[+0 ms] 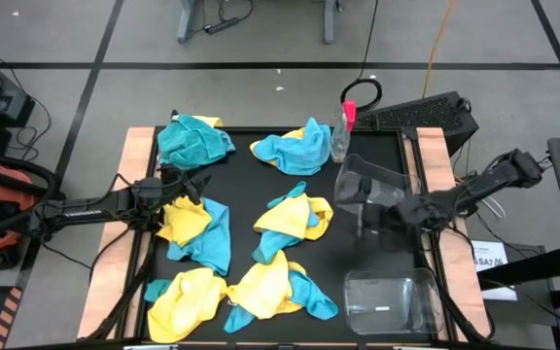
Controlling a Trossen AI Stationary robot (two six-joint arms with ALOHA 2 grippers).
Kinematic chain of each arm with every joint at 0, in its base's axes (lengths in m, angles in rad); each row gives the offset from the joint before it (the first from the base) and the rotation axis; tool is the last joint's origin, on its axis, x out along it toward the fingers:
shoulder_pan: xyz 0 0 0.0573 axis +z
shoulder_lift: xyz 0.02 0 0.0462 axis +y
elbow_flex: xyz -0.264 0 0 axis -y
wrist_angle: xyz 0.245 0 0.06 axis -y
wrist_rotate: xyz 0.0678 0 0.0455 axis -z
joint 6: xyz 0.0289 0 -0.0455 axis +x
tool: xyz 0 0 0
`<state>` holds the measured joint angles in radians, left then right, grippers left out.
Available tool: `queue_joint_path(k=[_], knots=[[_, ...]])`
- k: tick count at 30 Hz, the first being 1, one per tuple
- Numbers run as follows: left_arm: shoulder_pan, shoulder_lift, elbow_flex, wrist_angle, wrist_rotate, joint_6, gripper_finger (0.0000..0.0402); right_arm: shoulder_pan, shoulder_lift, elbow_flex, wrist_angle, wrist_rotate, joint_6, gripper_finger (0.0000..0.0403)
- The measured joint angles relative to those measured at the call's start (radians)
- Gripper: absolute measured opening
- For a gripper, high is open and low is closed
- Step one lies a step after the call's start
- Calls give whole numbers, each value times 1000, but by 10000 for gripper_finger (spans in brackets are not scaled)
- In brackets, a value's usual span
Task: Sort microfiber towel by color & place in baskets
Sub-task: Put the blue towel into the top transparent bin
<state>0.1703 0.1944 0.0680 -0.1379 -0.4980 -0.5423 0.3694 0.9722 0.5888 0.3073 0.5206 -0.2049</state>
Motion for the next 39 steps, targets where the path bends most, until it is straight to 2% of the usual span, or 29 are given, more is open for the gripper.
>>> queue_joint_path(k=[2,8,13,19,26,32,39], knots=[[0,0,0,0,0,0,299,-34,48,61,-89,67,-23,203],[0,0,0,0,0,0,299,-214,198,208,-346,80,45,203],[0,0,0,0,0,0,299,-389,324,283,-474,28,164,203],[0,0,0,0,0,0,299,-546,465,348,-495,-50,226,203],[0,0,0,0,0,0,299,-652,646,468,-554,-82,250,203],[0,0,0,0,0,0,299,-713,807,597,-677,-82,273,203],[0,0,0,0,0,0,299,-784,925,702,-739,-71,299,203]])
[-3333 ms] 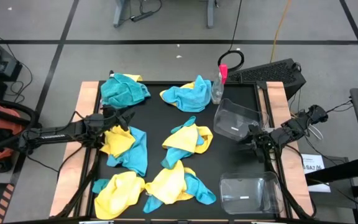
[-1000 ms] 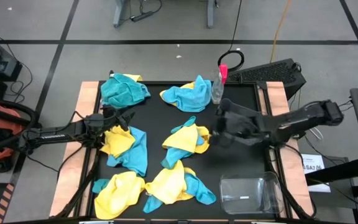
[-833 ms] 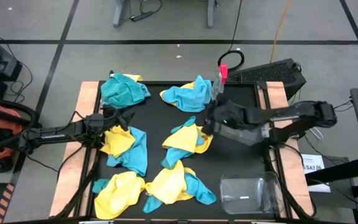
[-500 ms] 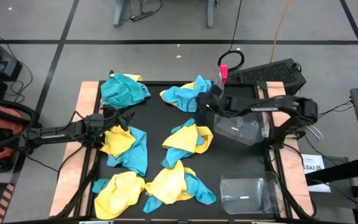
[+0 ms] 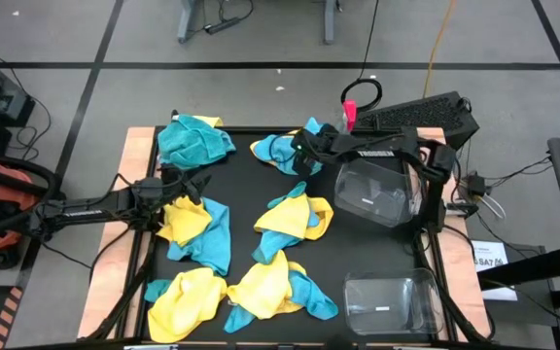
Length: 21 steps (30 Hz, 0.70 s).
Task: Sort microfiber towel by color & place in baskets
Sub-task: Put the blue towel into the top transparent bin
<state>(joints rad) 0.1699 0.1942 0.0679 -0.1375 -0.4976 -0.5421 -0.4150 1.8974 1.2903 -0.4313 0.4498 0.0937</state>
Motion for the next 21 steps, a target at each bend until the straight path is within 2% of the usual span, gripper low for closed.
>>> queue_joint_path(k=[3,6,8,12,13,21], knots=[[0,0,0,0,0,0,299,-19,26,18,-8,-24,0,200],[0,0,0,0,0,0,299,-38,51,25,-11,-96,6,178],[0,0,0,0,0,0,299,-44,56,25,-30,-132,3,144],[0,0,0,0,0,0,299,-31,54,24,-74,-157,-33,30],[0,0,0,0,0,0,299,-25,47,24,-76,-163,-44,16],[0,0,0,0,0,0,299,34,-112,24,-76,-161,-70,2]])
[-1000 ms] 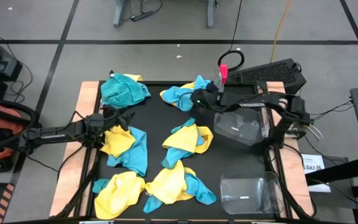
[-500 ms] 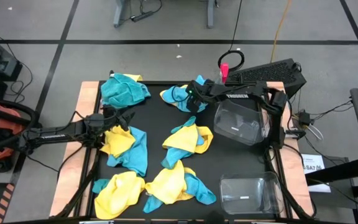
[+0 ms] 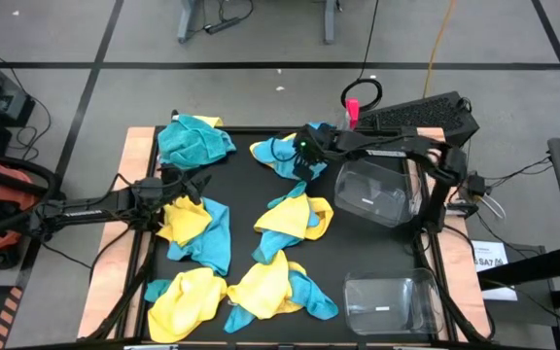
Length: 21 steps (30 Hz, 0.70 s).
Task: Sort microfiber towel by color & place in baskets
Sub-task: Put the blue towel into the top transparent bin
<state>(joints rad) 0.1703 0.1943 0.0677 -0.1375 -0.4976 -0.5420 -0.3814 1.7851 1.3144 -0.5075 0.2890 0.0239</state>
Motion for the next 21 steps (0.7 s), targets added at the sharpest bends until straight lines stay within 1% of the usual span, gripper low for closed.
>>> queue_joint_path(k=[11,18,21], knots=[[0,0,0,0,0,0,299,63,-353,0,17,0,-40,1],[0,0,0,0,0,0,299,84,-547,0,-22,-3,-44,0],[0,0,0,0,0,0,299,85,-619,0,-70,-5,-39,0]])
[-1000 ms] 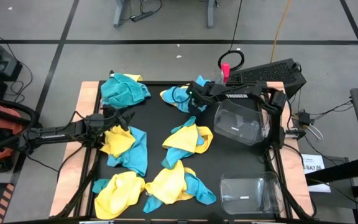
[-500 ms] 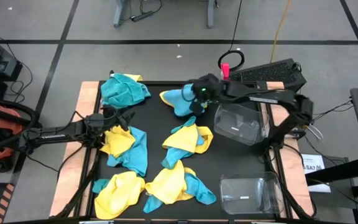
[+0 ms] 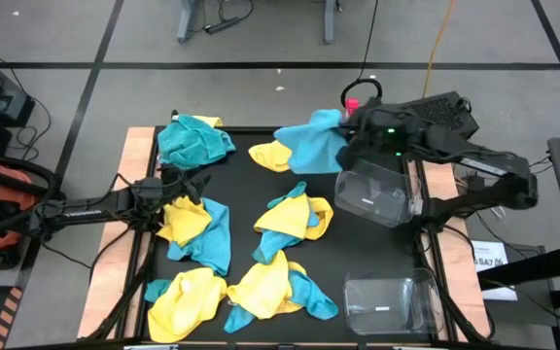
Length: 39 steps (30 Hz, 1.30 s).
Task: Sort microfiber towel by color & place in baskets
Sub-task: Put the blue towel into the top transparent bin
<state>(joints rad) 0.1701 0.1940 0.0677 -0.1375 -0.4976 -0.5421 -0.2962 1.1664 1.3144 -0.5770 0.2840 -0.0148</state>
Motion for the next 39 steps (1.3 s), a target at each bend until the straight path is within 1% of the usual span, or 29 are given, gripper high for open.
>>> queue_joint_path(k=[7,13,20,24,27,30,34,39], knots=[[0,0,0,0,0,0,299,0,-152,0,-169,1,27,0],[0,0,0,0,0,0,299,0,-245,0,-406,1,70,0],[0,0,0,0,0,0,299,0,-284,0,-673,7,158,0],[0,0,0,0,0,0,299,0,-278,-4,-781,31,199,0],[0,0,0,0,0,0,299,0,-278,-35,-793,29,211,0],[0,0,0,0,0,0,299,0,-277,-96,-778,14,212,0],[0,0,0,0,0,0,299,0,-277,-230,-693,-48,203,0],[0,0,0,0,0,0,299,0,-273,-435,-526,-125,192,0]])
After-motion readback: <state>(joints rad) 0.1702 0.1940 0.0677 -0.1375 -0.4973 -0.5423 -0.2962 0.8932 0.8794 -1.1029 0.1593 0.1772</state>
